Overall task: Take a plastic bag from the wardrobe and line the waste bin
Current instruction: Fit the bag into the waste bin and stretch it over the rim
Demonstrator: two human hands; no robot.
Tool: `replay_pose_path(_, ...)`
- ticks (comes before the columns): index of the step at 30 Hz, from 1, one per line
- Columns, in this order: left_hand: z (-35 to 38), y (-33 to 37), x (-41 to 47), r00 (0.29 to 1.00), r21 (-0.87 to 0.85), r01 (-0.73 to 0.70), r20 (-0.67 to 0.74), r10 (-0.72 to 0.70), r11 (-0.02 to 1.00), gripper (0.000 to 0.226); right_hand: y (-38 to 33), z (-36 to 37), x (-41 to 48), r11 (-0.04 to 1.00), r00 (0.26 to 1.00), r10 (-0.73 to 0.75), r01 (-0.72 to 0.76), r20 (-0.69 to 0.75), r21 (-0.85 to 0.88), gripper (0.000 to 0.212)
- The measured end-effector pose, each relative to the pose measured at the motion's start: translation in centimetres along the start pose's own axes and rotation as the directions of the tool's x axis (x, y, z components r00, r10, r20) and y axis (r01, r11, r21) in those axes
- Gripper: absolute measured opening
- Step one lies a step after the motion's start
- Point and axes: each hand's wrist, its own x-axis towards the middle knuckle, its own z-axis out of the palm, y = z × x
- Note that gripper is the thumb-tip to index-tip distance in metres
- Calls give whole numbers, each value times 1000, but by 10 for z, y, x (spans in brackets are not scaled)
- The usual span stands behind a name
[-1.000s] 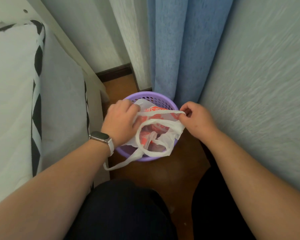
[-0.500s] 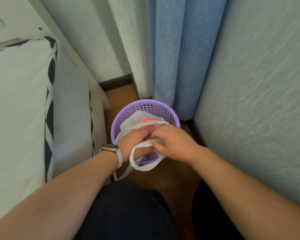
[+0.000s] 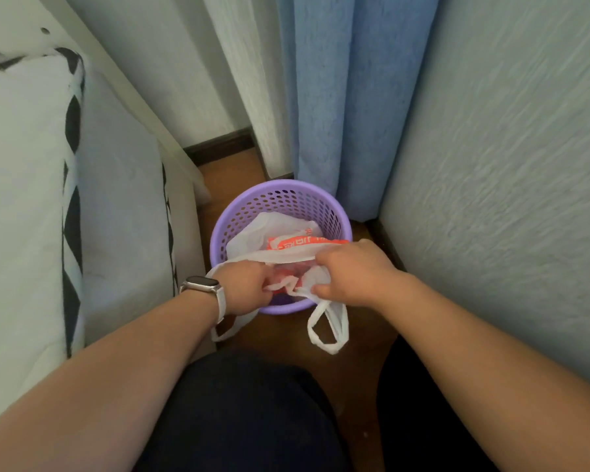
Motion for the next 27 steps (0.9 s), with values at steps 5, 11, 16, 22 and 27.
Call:
replay_pose_path(5,-19,7,-8,995,-92,-30,-95,22,995,16,-1,-2,-8,1000,999,-3,4,34,-19,36)
replay_pose_path(11,-41,1,-24,994,-59,-57,-94,51,997,18,20,-4,-15,990,993,106,-110,59,88,15)
replay_pose_path(16,-32,-13,-40,996,192,52,65,-65,980,15,40,-8,-15,963,969,245,-241,-22,119,3)
replay_pose_path(22,-31,1,-44,996,107,45,-83,-36,993,54,35,-13,-21,951,970,241,-233,-17,205,12)
replay_pose_path(27,-23,14,-36,977,-149,57,-196,-86,987,27,5,-22,-12,969,958,39,32,-283,244,19)
